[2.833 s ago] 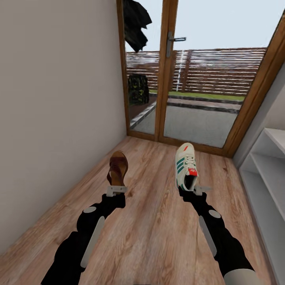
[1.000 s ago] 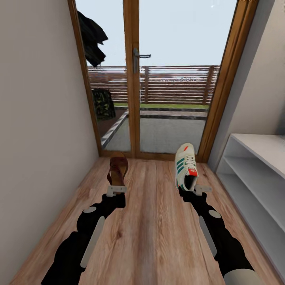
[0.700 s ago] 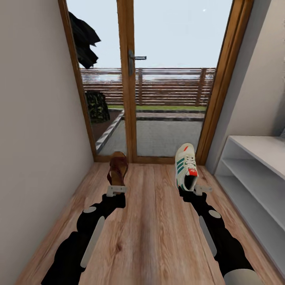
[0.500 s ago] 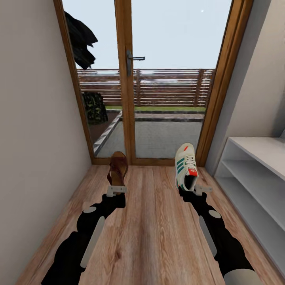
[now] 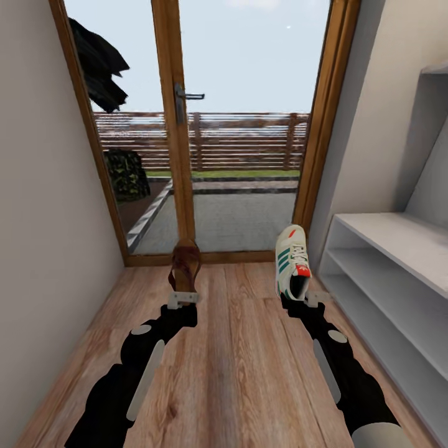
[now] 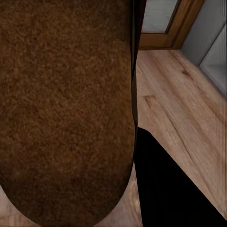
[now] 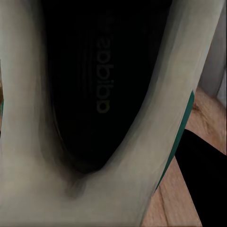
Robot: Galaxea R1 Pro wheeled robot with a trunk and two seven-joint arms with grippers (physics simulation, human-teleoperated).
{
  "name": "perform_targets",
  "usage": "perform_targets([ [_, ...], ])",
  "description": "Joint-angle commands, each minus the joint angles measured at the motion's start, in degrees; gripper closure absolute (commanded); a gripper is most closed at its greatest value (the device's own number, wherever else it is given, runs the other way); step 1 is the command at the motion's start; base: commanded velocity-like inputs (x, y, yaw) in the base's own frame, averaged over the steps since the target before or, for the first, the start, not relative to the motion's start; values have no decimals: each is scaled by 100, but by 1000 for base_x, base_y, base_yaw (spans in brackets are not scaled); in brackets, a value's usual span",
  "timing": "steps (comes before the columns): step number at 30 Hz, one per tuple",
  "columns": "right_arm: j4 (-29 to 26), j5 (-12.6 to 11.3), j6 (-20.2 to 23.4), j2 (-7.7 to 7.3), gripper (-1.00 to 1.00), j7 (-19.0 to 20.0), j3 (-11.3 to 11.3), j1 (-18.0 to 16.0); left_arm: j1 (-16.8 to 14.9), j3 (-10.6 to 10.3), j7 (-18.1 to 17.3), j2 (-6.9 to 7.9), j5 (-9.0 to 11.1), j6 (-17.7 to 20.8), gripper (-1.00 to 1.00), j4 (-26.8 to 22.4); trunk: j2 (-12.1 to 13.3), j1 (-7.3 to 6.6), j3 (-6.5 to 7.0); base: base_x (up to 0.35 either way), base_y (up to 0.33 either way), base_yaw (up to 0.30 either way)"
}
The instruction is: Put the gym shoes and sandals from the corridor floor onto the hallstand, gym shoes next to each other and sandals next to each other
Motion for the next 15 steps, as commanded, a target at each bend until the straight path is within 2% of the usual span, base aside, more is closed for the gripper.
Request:
perform_targets([
  [1, -8, -51, 28, 0, 100, 8, -5, -1, -3, 4, -12, -1, 22, 33, 100, -8, -2, -1, 1, 0, 0, -223],
  [7, -8, -51, 32, 0, 100, 8, -5, -1, -3, 4, -12, -1, 26, 33, 100, -10, -2, -1, 42, 27, 86, -223],
  [15, -8, -51, 31, 0, 100, 8, -5, -3, -3, 4, -12, -1, 33, 33, 100, -4, -2, -1, 95, 166, 246, -223],
])
